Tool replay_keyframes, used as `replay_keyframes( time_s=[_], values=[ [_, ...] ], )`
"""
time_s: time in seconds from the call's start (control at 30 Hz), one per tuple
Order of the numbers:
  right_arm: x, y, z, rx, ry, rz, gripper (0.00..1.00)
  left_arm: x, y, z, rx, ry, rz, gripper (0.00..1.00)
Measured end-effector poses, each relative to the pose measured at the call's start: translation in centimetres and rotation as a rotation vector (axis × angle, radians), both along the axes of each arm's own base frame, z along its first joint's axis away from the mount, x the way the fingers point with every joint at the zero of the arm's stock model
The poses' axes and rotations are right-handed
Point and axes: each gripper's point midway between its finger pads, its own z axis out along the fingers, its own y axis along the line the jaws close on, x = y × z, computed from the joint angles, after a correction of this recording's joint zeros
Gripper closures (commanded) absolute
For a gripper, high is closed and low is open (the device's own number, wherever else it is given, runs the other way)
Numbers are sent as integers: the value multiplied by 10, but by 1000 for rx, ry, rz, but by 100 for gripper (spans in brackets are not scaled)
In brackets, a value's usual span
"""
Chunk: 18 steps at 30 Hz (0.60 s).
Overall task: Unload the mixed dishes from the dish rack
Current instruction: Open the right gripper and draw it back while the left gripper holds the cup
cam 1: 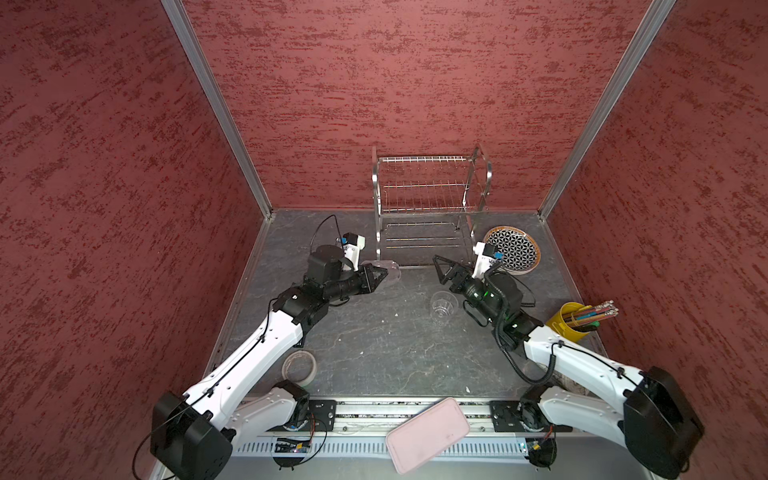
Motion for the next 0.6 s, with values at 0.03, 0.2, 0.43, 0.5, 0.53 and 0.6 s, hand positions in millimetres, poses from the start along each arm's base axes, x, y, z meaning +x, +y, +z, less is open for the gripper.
replay_keyframes(
  time_s=[0.03, 0.2, 0.43, 0.5, 0.53, 0.6],
  values=[
    [0, 0, 0, -15, 2, -6, 7, -1, 1, -3, 11, 7, -3, 100],
    [1, -5, -5, -85, 11, -37, 7, -6, 2, -16, 59, 30, -28, 100],
    [-2, -21, -17, -185, 37, -93, 6, -15, 5, -45, 170, 104, -60, 100],
    [-3, -26, -15, -202, 35, -111, 6, -15, 7, -49, 205, 122, -60, 100],
    [-4, -28, -15, -209, 33, -119, 5, -15, 8, -50, 224, 133, -61, 100],
    [-4, -32, -15, -222, 32, -132, 5, -13, 8, -53, 257, 147, -62, 100]
  ],
)
